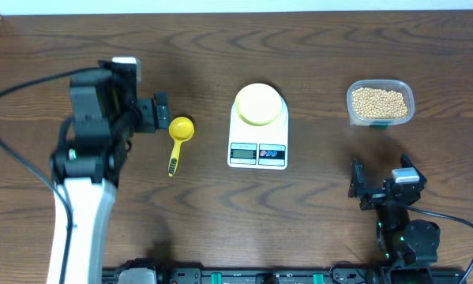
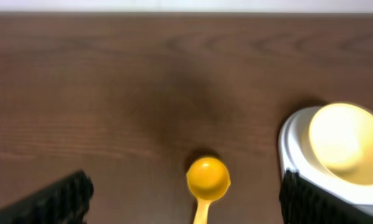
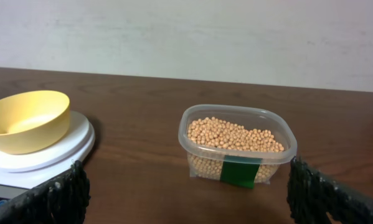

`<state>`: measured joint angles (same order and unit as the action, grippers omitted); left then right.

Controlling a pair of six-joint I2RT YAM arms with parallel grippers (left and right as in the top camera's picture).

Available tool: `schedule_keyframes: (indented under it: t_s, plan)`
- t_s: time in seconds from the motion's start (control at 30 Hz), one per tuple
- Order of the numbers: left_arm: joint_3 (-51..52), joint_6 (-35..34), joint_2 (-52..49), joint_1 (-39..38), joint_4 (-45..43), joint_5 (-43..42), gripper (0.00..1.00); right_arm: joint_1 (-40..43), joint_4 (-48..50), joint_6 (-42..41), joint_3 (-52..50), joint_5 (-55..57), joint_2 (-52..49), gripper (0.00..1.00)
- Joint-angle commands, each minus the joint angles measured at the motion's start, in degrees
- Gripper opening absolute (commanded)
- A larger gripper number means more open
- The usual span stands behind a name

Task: Scoop item into bowl and weigh 50g on scale
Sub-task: 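Move the left gripper over the yellow scoop handle and lower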

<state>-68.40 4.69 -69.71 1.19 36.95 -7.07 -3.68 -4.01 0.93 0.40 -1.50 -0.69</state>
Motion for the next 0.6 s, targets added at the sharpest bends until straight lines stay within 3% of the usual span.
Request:
schedule_keyframes:
  t_s: [0.0, 0.23, 0.5, 0.53, 0.57]
  plan:
    - [-5.2, -0.1, -6.8, 1.5, 5.0, -1.2, 0.98, 0.1, -0.2, 0.9, -0.1, 0.0, 0.3, 0.99]
    - [-5.7, -0.7, -17.9, 1.6, 7.3, -3.0, 0.98, 0.1, -0.2, 0.9, -0.1, 0.0, 0.3, 0.99]
    - [-5.7, -0.7, -22.9, 1.6, 7.0, -5.6, 1.00, 0.1, -0.2, 0.9, -0.1, 0.0, 0.3, 0.99]
    - [-5.5, -0.7, -23.2, 1.6, 7.2, -6.8, 0.87, 0.1, -0.2, 0.9, -0.1, 0.0, 0.3, 0.99]
    - [-5.2, -0.8, -23.5, 1.6, 7.4, -8.2, 0.61, 0.1, -0.2, 0.9, -0.1, 0.0, 0.3, 0.99]
